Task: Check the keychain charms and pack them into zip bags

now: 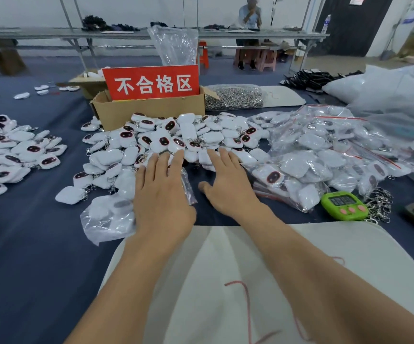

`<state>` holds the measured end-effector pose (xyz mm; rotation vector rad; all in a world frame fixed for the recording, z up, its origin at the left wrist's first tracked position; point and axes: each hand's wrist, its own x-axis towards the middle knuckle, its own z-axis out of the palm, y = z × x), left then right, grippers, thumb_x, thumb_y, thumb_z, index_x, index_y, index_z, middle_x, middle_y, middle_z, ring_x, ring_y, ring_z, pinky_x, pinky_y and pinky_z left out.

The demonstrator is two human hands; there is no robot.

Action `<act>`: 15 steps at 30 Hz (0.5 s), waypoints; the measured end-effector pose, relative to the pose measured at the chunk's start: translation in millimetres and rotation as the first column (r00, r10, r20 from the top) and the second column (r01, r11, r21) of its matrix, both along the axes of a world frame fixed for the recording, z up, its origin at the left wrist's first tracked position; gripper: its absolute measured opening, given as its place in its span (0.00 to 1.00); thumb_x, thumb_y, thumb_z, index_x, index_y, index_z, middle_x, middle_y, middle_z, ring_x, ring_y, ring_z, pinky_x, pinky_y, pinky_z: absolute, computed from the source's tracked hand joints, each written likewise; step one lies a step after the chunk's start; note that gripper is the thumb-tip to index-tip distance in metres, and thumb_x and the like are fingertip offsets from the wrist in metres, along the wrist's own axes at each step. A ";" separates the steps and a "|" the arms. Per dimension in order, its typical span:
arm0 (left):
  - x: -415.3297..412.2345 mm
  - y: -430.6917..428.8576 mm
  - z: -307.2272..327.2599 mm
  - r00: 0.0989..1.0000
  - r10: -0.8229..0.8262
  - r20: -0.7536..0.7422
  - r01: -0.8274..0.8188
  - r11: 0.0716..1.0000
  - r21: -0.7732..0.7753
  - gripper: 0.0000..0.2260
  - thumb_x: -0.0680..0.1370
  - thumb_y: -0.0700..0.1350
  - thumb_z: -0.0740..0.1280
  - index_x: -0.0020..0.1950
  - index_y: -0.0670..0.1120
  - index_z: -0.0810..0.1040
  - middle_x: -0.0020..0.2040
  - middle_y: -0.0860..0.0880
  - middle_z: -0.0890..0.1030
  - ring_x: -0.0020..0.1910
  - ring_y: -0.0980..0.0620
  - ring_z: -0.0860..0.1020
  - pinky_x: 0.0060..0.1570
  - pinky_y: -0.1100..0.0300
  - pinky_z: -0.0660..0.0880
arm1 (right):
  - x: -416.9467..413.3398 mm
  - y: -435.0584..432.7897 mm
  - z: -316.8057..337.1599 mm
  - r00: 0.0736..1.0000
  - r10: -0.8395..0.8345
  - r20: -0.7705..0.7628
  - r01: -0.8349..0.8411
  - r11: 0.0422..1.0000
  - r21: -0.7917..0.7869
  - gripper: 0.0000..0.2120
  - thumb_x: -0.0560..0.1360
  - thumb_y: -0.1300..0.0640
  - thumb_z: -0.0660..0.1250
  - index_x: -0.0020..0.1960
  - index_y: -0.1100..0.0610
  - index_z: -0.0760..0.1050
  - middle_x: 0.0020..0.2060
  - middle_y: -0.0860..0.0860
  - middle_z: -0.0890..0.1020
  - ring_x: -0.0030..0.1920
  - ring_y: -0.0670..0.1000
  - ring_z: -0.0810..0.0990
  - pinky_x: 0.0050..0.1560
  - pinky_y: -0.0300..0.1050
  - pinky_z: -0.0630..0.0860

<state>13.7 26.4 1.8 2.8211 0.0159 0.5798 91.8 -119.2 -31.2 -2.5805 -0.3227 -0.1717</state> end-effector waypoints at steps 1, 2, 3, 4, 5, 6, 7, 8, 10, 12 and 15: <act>0.2 -0.9 0.4 1.000 -0.010 0.009 0.010 1.000 -0.029 0.48 0.69 0.48 0.76 0.83 0.53 0.53 0.82 0.50 0.59 0.82 0.48 0.50 0.81 0.52 0.44 | 6.8 3.1 -0.7 1.000 0.022 0.004 -0.022 0.999 -0.035 0.38 0.79 0.46 0.65 0.83 0.50 0.51 0.83 0.54 0.51 0.82 0.56 0.47 0.81 0.58 0.50; 0.1 -2.5 1.3 0.999 -0.024 0.024 0.026 0.998 -0.059 0.47 0.68 0.50 0.76 0.83 0.53 0.55 0.82 0.50 0.59 0.82 0.49 0.50 0.80 0.53 0.44 | 12.5 5.2 -2.2 0.999 0.045 0.008 -0.044 0.997 -0.058 0.37 0.80 0.45 0.64 0.83 0.49 0.52 0.83 0.55 0.53 0.82 0.57 0.50 0.80 0.58 0.53; -0.3 -5.2 2.4 0.998 -0.043 0.045 0.046 0.995 -0.084 0.47 0.68 0.51 0.76 0.82 0.54 0.57 0.81 0.51 0.61 0.82 0.49 0.51 0.80 0.54 0.43 | 16.4 6.8 -3.2 0.998 0.055 0.016 -0.054 0.996 -0.065 0.35 0.80 0.46 0.64 0.82 0.49 0.54 0.81 0.55 0.58 0.80 0.57 0.54 0.78 0.58 0.57; -1.2 -8.9 3.4 0.996 -0.063 0.070 0.070 0.992 -0.103 0.46 0.67 0.52 0.77 0.81 0.54 0.59 0.80 0.51 0.62 0.82 0.50 0.52 0.81 0.54 0.44 | 19.5 7.5 -4.3 0.998 0.052 0.039 -0.050 0.997 -0.055 0.32 0.79 0.47 0.64 0.81 0.50 0.59 0.77 0.55 0.65 0.77 0.58 0.61 0.75 0.57 0.62; -2.8 -13.5 4.1 0.992 -0.081 0.101 0.093 0.988 -0.122 0.44 0.67 0.52 0.77 0.80 0.53 0.62 0.79 0.51 0.65 0.81 0.49 0.55 0.81 0.53 0.47 | 20.7 8.1 -3.7 0.997 0.038 0.066 -0.036 0.999 -0.040 0.30 0.78 0.49 0.66 0.78 0.50 0.64 0.71 0.54 0.70 0.72 0.58 0.67 0.71 0.55 0.66; -5.3 -18.7 4.9 0.986 -0.094 0.134 0.113 0.984 -0.141 0.41 0.67 0.52 0.77 0.78 0.52 0.66 0.77 0.51 0.69 0.80 0.49 0.59 0.80 0.52 0.50 | 20.9 8.6 -2.3 0.995 0.022 0.094 -0.020 0.999 -0.026 0.25 0.77 0.52 0.67 0.73 0.51 0.69 0.65 0.53 0.74 0.67 0.58 0.71 0.67 0.53 0.69; -7.9 -24.0 5.1 0.980 -0.102 0.168 0.129 0.979 -0.156 0.38 0.67 0.51 0.77 0.76 0.52 0.70 0.74 0.52 0.73 0.78 0.49 0.63 0.79 0.52 0.54 | 19.2 8.9 0.0 0.994 -0.001 0.114 0.004 1.000 -0.022 0.19 0.76 0.55 0.67 0.66 0.51 0.73 0.57 0.52 0.77 0.62 0.58 0.74 0.62 0.51 0.69; -10.3 -28.6 4.4 0.975 -0.106 0.197 0.139 0.977 -0.163 0.34 0.68 0.50 0.76 0.73 0.52 0.73 0.70 0.53 0.76 0.75 0.49 0.66 0.77 0.53 0.57 | 16.4 8.2 1.8 0.992 -0.015 0.124 0.018 1.000 -0.021 0.11 0.74 0.58 0.66 0.56 0.51 0.74 0.49 0.51 0.78 0.58 0.58 0.77 0.56 0.49 0.69; -12.5 -36.0 1.7 0.965 -0.127 0.227 0.168 0.971 -0.170 0.28 0.69 0.47 0.74 0.69 0.53 0.77 0.63 0.55 0.80 0.68 0.51 0.71 0.72 0.57 0.60 | 6.7 4.3 6.8 0.993 -0.027 0.117 0.029 0.999 -0.017 0.10 0.72 0.61 0.66 0.44 0.48 0.68 0.38 0.47 0.73 0.51 0.59 0.78 0.49 0.46 0.64; -16.1 -41.3 -1.5 0.959 -0.152 0.237 0.207 0.951 -0.230 0.22 0.70 0.44 0.73 0.63 0.55 0.82 0.56 0.55 0.84 0.60 0.52 0.76 0.65 0.58 0.65 | -5.7 -3.5 7.6 0.989 -0.065 0.134 0.059 0.997 0.045 0.07 0.73 0.58 0.66 0.47 0.47 0.71 0.41 0.47 0.74 0.51 0.57 0.75 0.48 0.46 0.63; -21.4 -48.9 -0.9 0.968 -0.159 0.196 0.226 0.892 -0.392 0.18 0.73 0.46 0.68 0.62 0.60 0.80 0.48 0.57 0.84 0.51 0.55 0.79 0.54 0.58 0.74 | -36.2 -16.5 10.8 0.980 -0.159 0.119 0.103 0.919 0.381 0.09 0.75 0.58 0.66 0.51 0.44 0.77 0.45 0.45 0.78 0.51 0.52 0.76 0.50 0.47 0.70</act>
